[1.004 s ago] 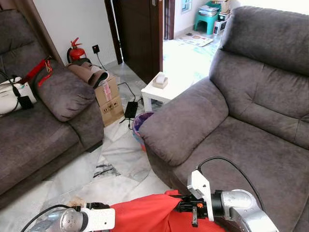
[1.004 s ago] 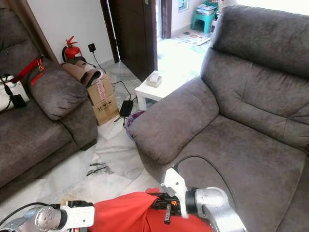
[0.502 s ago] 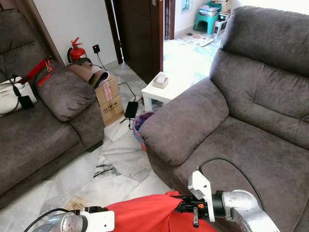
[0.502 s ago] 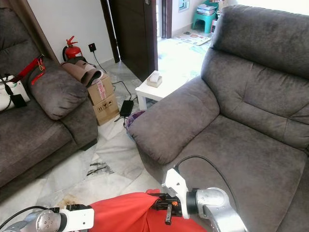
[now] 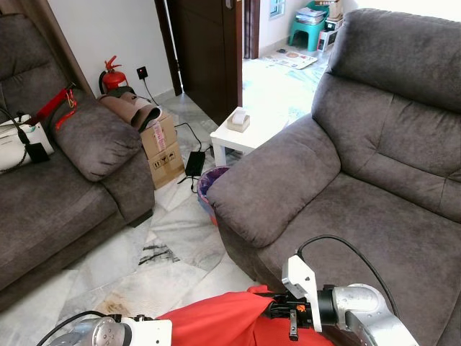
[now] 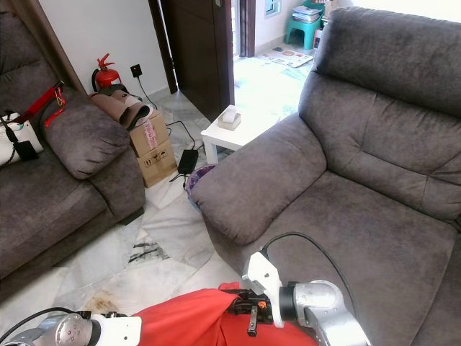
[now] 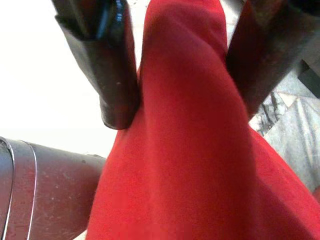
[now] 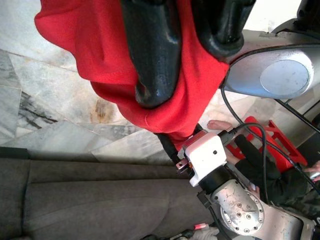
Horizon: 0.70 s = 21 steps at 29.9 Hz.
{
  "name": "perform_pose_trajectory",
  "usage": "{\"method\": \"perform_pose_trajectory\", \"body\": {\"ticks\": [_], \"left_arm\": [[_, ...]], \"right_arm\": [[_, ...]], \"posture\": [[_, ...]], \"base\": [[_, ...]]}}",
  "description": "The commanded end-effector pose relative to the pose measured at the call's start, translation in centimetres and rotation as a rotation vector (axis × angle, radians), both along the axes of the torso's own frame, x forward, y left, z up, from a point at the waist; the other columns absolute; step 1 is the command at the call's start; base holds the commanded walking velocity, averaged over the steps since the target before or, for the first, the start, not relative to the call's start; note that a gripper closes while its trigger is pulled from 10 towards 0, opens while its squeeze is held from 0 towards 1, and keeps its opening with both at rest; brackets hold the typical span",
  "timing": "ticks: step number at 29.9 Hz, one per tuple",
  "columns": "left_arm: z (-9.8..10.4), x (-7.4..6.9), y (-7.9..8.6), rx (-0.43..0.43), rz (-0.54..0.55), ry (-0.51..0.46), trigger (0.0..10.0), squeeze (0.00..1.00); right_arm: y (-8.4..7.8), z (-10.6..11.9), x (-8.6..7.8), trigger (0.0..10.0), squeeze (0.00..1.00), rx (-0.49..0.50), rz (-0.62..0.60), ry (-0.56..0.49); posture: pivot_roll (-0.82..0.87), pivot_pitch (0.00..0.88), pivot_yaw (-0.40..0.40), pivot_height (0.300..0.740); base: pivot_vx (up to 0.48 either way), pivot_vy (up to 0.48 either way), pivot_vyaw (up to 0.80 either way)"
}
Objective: Move the pillow to the sofa from floor
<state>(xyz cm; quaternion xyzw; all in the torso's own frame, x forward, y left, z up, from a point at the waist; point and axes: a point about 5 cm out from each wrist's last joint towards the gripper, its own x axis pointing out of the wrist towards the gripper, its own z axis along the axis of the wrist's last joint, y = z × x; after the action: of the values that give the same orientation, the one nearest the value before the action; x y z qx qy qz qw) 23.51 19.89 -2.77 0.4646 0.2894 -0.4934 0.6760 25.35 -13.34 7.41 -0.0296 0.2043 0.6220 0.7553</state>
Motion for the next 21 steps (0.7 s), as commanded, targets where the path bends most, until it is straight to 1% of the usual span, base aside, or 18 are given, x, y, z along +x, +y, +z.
{"method": "perform_pose_trajectory", "body": {"ticks": [1,15,21], "left_arm": [[-0.53,-0.86,0.98,0.053,-0.019,0.045,0.0,0.00],[-0.52,-0.83,0.71,0.038,-0.025,0.050,0.0,0.00],[-0.25,-0.39,0.68,0.014,0.012,0.023,0.0,0.00]], "right_arm": [[1.07,2.44,0.44,10.0,0.00,0.104,0.045,-0.090],[0.67,1.86,0.20,10.0,0.00,0.096,0.020,-0.079],[0.70,1.67,0.21,10.0,0.00,0.093,0.014,-0.075]], "posture": [[0.05,0.100,0.078,0.740],[0.03,0.074,0.089,0.740],[0.04,0.077,0.087,0.740]], "base": [[0.000,0.000,0.00],[0.000,0.000,0.00],[0.000,0.000,0.00]]}}
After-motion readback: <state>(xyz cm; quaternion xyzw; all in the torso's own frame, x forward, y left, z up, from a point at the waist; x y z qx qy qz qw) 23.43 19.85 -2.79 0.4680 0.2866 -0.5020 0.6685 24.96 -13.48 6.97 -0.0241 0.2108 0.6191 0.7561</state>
